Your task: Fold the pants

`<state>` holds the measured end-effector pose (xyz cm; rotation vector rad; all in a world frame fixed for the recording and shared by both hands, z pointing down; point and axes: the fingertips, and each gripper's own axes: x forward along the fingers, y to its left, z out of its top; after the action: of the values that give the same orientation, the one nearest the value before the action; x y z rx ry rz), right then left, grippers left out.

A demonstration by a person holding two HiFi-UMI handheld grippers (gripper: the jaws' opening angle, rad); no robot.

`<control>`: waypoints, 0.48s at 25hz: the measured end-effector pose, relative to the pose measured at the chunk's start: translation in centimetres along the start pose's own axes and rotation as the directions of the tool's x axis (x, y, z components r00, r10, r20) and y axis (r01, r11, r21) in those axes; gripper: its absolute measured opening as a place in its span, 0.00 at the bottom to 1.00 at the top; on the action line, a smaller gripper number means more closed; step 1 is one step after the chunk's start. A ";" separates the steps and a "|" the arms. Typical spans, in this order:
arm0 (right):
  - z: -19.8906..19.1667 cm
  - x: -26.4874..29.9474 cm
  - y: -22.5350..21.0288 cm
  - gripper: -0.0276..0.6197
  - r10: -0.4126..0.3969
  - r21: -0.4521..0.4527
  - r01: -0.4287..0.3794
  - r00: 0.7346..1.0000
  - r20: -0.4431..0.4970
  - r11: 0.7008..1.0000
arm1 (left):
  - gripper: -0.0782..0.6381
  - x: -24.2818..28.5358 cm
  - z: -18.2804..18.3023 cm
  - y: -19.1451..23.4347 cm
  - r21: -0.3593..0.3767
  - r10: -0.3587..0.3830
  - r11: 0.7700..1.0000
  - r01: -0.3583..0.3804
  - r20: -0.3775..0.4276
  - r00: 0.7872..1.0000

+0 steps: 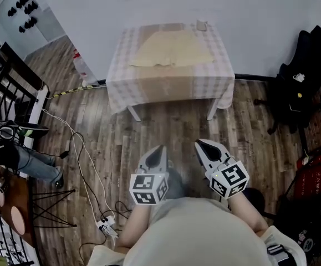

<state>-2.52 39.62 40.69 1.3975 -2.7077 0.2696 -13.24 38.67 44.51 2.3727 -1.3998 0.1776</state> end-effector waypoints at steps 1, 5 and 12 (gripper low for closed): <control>0.3 0.9 -0.5 0.04 0.001 -0.003 -0.001 1.000 -0.003 1.000 | 0.12 0.8 0.5 0.5 0.000 -0.001 1.000 0.001 0.002 1.000; 1.7 4.6 -2.3 0.04 0.010 -0.019 -0.011 1.000 -0.009 1.000 | 0.12 4.0 2.9 2.4 -0.003 -0.009 1.000 0.009 0.010 1.000; 4.3 10.8 -4.8 0.04 0.006 -0.022 -0.006 1.000 -0.001 1.000 | 0.12 9.1 6.3 6.2 0.006 -0.029 1.000 0.029 -0.004 1.000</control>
<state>-4.79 27.43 38.73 1.3834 -2.7059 0.2397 -14.55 26.13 42.99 2.3955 -1.3641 0.1784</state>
